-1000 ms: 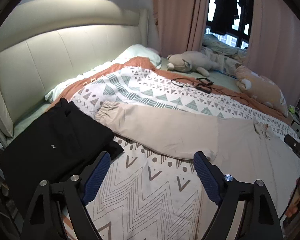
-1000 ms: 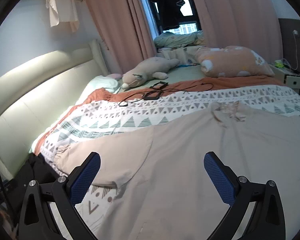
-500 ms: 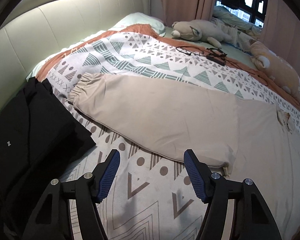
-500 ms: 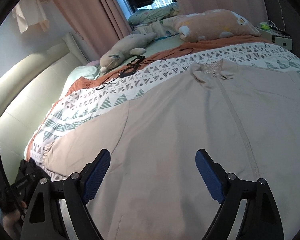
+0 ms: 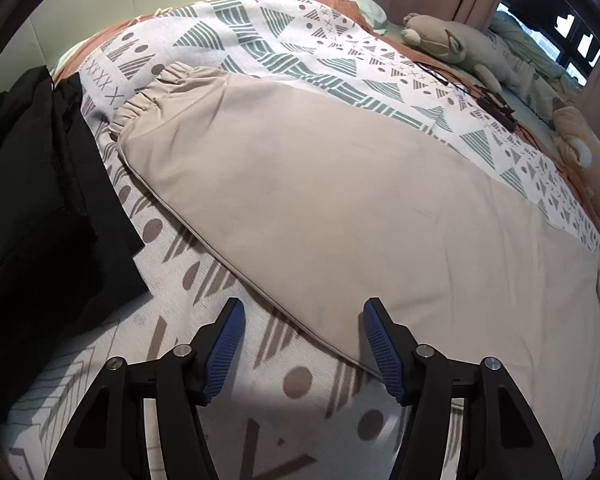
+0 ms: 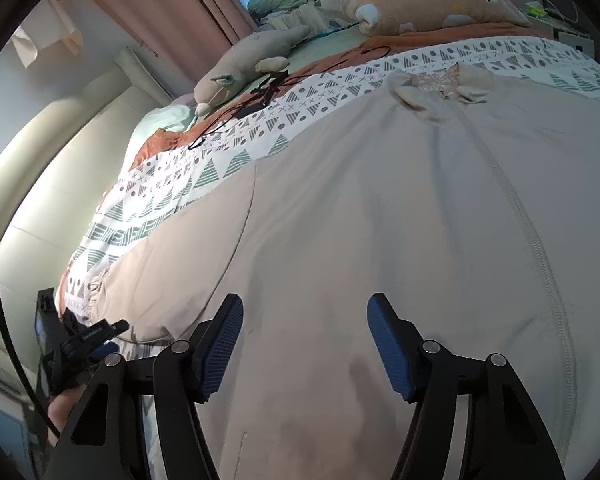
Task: Fold large clothes
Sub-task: 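Move the left gripper down to the beige jacket's sleeve cuff, then grasp the elastic sleeve cuff with the left gripper and lift it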
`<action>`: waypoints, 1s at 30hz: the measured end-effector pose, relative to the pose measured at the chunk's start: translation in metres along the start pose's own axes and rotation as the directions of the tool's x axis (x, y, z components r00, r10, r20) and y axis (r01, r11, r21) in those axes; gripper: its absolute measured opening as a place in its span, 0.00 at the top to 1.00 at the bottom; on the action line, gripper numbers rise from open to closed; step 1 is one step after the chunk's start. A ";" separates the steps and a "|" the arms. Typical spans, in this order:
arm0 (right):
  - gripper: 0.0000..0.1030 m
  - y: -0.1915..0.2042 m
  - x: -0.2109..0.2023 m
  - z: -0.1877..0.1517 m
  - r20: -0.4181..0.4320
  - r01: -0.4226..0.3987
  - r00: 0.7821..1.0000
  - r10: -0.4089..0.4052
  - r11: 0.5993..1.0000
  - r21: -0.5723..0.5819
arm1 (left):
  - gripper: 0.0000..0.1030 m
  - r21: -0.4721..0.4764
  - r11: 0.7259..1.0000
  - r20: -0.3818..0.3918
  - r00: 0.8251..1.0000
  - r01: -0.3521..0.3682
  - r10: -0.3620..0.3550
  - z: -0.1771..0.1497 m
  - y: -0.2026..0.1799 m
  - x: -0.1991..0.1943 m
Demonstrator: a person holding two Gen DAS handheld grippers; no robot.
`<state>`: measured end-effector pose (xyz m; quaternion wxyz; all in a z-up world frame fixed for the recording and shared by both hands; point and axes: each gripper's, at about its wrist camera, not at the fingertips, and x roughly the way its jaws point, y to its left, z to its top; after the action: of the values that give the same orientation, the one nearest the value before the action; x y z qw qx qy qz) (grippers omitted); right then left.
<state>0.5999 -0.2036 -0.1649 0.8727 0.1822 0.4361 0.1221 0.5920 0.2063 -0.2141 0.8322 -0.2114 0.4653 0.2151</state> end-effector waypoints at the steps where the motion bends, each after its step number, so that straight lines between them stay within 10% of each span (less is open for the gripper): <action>1: 0.45 0.001 0.004 -0.001 -0.003 -0.001 1.000 0.001 1.000 -0.001 | 0.60 0.002 1.000 0.005 1.000 -0.008 0.008 0.003 0.001 0.003; 4: 0.62 0.001 0.015 -0.003 -0.017 -0.003 1.000 0.003 1.000 0.002 | 0.97 -0.010 1.000 0.029 1.000 0.005 -0.004 0.009 0.008 0.003; 20: 0.93 0.052 0.095 -0.005 -0.141 -0.316 0.935 0.325 0.945 0.081 | 0.98 0.126 0.974 0.215 0.953 0.191 -0.215 0.053 -0.037 -0.103; 30: 0.95 0.072 0.145 -0.036 -0.273 -0.370 0.875 0.399 0.916 0.154 | 0.99 0.302 0.895 0.264 0.873 0.328 -0.409 0.038 -0.091 -0.149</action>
<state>0.6524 -0.0770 -0.2589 0.7450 0.2869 0.5235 0.2978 0.5981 0.1287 -0.0526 0.9420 -0.1535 0.2977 0.0227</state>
